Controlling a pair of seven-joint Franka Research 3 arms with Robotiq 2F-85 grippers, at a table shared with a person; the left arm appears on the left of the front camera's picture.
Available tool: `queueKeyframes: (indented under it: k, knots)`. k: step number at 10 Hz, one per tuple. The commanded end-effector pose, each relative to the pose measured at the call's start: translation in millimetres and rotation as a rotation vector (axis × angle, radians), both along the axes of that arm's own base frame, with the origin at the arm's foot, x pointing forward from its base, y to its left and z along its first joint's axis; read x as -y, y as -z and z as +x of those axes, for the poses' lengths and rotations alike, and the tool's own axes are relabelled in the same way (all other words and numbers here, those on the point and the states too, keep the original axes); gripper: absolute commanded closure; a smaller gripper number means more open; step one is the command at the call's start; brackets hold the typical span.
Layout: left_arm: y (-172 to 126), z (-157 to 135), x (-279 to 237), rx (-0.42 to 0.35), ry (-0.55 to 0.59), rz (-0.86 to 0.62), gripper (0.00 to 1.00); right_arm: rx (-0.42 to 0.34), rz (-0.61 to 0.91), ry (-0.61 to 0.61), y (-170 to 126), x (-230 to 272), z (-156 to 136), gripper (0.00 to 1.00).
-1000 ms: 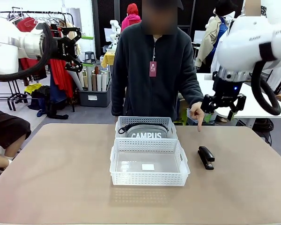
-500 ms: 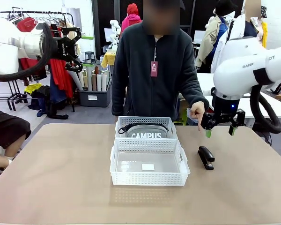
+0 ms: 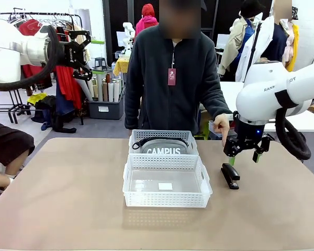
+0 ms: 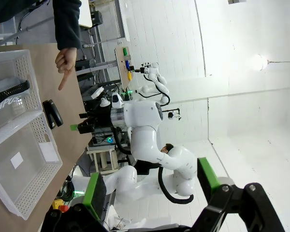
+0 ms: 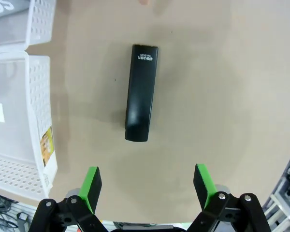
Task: Distribute items into two baskets.
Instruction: Pick up the Stapler that the person points to.
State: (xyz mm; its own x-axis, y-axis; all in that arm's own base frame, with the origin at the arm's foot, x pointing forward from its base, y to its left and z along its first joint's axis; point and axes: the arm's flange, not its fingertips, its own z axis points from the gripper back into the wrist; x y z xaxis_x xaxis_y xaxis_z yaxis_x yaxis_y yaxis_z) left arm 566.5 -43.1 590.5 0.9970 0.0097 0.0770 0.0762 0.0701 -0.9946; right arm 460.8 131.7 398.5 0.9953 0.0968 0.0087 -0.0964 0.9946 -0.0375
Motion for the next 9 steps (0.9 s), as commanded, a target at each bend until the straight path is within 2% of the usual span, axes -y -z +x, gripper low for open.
queueKeyframes:
  k: [1, 4, 5, 9]
  knots:
    - [-2.5, -1.0, -0.2, 0.005, -0.001, -0.003, 0.0, -0.003, -0.009, 0.024, -3.0, 0.6, -2.0, 0.0]
    - [-2.5, -1.0, -0.2, 0.005, -0.001, -0.003, 0.0, -0.004, -0.002, 0.006, 0.0, 0.5, -0.6, 0.0]
    - [-2.5, -1.0, -0.2, 0.005, -0.001, -0.003, 0.0, 0.02, -0.015, 0.07, 10.0, -2.3, 14.5, 0.0]
    - [-2.5, -1.0, -0.2, 0.005, -0.001, -0.003, 0.0, -0.014, -0.051, 0.088, 41.0, -13.6, 42.8, 0.0]
